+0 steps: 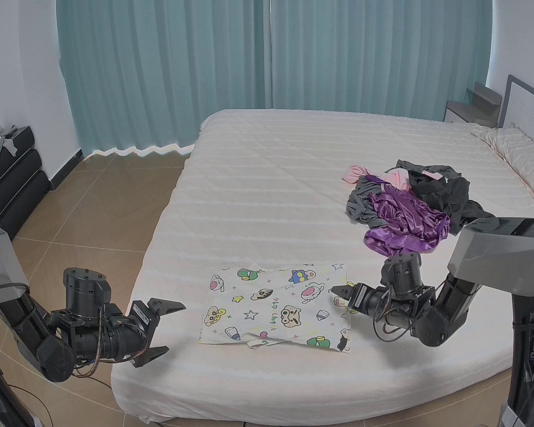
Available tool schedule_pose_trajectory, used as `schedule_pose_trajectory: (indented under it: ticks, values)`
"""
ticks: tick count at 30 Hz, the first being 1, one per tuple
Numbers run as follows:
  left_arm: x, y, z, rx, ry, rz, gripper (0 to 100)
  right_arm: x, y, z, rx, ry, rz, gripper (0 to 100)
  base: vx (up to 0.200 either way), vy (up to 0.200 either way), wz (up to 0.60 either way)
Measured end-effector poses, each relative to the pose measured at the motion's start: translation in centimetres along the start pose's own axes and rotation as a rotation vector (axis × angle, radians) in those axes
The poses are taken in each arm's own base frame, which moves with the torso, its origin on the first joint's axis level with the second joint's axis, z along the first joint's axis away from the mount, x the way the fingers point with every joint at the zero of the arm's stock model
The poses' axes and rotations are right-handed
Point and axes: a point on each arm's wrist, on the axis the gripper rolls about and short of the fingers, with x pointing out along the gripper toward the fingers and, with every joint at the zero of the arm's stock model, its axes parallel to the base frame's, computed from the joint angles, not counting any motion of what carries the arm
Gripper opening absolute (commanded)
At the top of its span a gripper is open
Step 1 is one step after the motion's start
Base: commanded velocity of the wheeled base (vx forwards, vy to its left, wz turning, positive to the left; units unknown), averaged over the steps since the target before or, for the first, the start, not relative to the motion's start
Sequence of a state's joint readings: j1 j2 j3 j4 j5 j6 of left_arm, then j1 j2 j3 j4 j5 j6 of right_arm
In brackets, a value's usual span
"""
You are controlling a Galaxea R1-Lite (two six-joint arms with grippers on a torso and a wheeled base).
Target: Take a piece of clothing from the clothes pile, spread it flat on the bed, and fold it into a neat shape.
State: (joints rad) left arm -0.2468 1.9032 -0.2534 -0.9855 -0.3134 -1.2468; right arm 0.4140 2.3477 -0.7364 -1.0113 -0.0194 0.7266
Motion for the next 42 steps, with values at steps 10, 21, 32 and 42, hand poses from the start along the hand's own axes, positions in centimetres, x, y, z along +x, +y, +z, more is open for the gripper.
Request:
schedule_pose_trajectory:
  ticks: [10, 21, 32, 42]
  values:
    - [0.0, 0.0, 0.0, 0.0, 0.002, -0.001, 100, -4.1, -0.2, -4.5, -0.192, 0.031, 0.119, 100, 0.0, 0.0, 0.0]
    - [0.0, 0.0, 0.0, 0.0, 0.002, -0.001, 100, -5.0, 0.3, -6.5, -0.271, 0.115, 0.165, 100, 0.0, 0.0, 0.0]
    - [0.0, 0.0, 0.0, 0.0, 0.003, -0.001, 100, -4.3, 0.7, -6.2, -0.348, 0.124, 0.199, 100, 0.0, 0.0, 0.0]
    - [0.0, 0.0, 0.0, 0.0, 0.001, 0.0, 100, -3.7, 0.6, -6.4, -0.351, 0.146, 0.216, 100, 0.0, 0.0, 0.0]
